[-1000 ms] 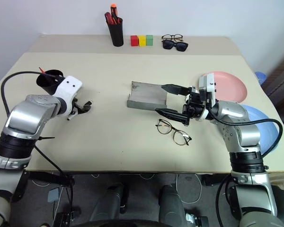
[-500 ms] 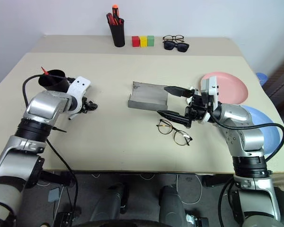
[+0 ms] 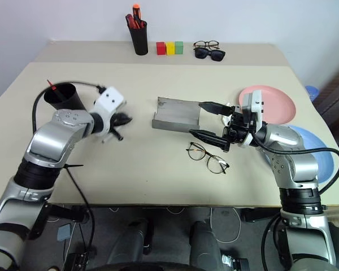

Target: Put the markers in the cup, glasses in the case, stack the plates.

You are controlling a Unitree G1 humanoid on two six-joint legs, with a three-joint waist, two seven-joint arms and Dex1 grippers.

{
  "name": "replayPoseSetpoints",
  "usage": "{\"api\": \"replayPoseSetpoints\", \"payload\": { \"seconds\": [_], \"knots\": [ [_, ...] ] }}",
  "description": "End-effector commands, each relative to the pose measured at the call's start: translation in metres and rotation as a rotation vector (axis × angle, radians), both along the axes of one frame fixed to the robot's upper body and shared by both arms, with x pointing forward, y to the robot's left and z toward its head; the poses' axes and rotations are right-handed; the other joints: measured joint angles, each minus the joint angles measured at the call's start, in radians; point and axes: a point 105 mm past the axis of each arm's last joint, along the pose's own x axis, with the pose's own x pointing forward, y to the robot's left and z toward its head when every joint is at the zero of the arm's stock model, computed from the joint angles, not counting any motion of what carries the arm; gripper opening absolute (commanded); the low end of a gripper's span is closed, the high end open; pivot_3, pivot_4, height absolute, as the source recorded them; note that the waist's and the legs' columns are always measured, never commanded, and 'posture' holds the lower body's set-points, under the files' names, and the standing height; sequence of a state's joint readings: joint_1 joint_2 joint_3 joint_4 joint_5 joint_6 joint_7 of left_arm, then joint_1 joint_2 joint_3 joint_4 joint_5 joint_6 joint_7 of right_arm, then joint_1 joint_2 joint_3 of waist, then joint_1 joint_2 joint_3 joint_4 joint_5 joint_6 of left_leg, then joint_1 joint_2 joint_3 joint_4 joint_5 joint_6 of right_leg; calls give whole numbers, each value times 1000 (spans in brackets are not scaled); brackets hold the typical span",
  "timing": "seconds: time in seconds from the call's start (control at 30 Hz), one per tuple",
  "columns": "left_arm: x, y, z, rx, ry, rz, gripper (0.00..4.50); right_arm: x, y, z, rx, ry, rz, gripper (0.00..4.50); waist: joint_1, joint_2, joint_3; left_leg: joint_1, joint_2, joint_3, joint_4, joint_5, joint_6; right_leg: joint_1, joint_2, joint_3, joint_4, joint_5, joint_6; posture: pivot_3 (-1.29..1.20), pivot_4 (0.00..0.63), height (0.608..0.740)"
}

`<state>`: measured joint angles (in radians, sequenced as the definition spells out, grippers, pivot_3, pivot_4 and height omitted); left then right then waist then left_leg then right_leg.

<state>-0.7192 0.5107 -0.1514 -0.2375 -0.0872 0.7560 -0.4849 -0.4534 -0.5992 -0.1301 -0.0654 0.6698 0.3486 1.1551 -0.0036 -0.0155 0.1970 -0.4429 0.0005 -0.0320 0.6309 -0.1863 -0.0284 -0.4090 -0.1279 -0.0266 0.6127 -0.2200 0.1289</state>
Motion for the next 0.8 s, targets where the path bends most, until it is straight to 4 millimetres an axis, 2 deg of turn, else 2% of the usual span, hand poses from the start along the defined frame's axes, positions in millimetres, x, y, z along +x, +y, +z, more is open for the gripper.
{"api": "replayPoseSetpoints", "payload": {
  "seconds": [0.03,0.07,0.13,0.3,0.53,0.8],
  "knots": [
    [-6,22,78,-243,-471,192,60,-7,7,16,37,-47,52,4500,2,1,0,0,0,0,0,0,0,0,0,0,0,0,0,0,150,740],
    [-4,38,89,-339,-559,298,60,-8,10,16,46,-45,74,4500,1,0,0,1,0,0,0,0,0,0,0,0,0,0,0,0,150,740],
    [0,60,93,-470,-641,441,60,-10,14,18,60,-48,100,4500,-2,0,0,1,0,0,0,0,0,0,0,0,1,2,3,0,150,740],
    [7,105,87,-488,-752,756,60,-6,27,25,103,-75,134,4500,-6,0,0,2,0,1,0,0,0,0,1,0,2,2,4,0,150,740],
    [1,132,80,-430,-829,927,60,-2,35,25,123,-82,145,4500,15,0,0,1,0,1,1,0,0,1,1,0,1,3,5,0,150,740],
    [1,144,72,-383,-847,944,60,1,33,24,121,-86,137,4500,15,0,0,1,0,1,1,0,0,0,1,0,2,3,5,0,150,740]
  ]
}}
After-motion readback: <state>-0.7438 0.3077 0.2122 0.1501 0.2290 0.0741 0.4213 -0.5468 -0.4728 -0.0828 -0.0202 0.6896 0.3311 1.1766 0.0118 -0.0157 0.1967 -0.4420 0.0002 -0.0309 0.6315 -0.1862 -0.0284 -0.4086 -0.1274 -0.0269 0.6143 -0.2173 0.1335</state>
